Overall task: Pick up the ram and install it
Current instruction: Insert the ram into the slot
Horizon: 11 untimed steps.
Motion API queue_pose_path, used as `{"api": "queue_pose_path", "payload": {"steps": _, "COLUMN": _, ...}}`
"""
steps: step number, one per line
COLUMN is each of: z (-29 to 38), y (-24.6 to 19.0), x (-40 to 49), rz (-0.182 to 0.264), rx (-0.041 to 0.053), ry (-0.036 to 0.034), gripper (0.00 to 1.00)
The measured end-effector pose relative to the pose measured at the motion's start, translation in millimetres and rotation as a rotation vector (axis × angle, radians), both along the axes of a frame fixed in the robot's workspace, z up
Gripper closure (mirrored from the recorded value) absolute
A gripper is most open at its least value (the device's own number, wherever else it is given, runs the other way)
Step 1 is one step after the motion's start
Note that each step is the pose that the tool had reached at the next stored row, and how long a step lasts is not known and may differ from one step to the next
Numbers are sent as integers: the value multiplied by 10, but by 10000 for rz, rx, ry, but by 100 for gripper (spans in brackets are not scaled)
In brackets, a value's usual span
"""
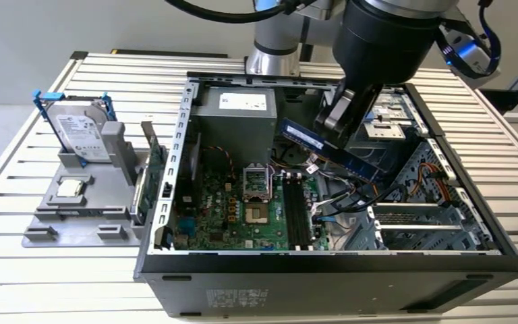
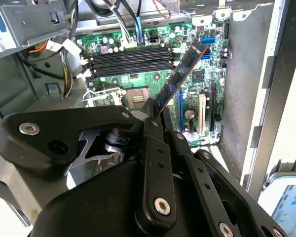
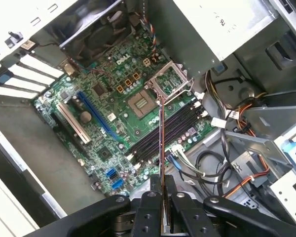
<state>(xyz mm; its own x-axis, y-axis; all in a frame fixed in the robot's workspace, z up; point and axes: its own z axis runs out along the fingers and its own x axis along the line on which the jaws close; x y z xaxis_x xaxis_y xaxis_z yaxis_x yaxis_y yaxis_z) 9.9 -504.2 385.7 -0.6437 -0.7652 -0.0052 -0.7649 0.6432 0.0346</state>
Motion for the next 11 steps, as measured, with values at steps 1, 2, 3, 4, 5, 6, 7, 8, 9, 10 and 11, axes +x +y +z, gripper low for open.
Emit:
{"api": "queue_pose_path", "payload": {"steps": 1, "z": 0, "y": 0, "x": 0, "rz": -89, "rx": 0, "ry": 0, "gripper": 100}}
{"api": "queue_pose_path", "payload": {"steps": 2, "z": 0, "y": 0, "x": 0, "rz": -189, "rx": 0, "ry": 0, "gripper": 100}}
{"api": "queue_pose_path", "payload": {"steps": 3, "z": 0, "y": 0, "x": 0, "rz": -288, "rx": 1, "ry": 0, "gripper": 100}}
{"api": "queue_pose_path", "payload": {"steps": 4, "z": 0, "y": 0, "x": 0, "rz": -382, "rx": 0, "ry": 0, "gripper": 100}}
{"api": "queue_pose_path", "payload": {"steps": 5, "z": 0, "y": 0, "x": 0, "rz": -485, "rx": 0, "ry": 0, "gripper": 100}}
{"api": "queue_pose_path", "payload": {"steps": 6, "z": 0, "y": 0, "x": 0, "rz": -582, "rx": 1, "ry": 0, "gripper": 100}}
{"api": "queue_pose_path", "payload": {"steps": 7, "z": 0, "y": 0, "x": 0, "rz": -681, "rx": 0, "ry": 0, "gripper": 100}}
{"api": "queue_pose_path", "payload": {"steps": 8, "z": 0, "y": 0, "x": 0, "rz": -790, "rx": 1, "ry": 0, "gripper": 100}}
{"api": "queue_pose_path", "payload": {"steps": 9, "z": 0, "y": 0, "x": 0, "rz": -891, "rx": 1, "ry": 0, "gripper": 100}}
{"api": "queue_pose_path", "payload": {"steps": 10, "z": 0, "y": 0, "x": 0, "rz": -990, "rx": 0, "ry": 0, "gripper": 100}}
{"api": "queue_pose_path", "payload": {"steps": 11, "z": 0, "y": 0, "x": 0, "rz": -1091, "rx": 0, "ry": 0, "gripper": 100}}
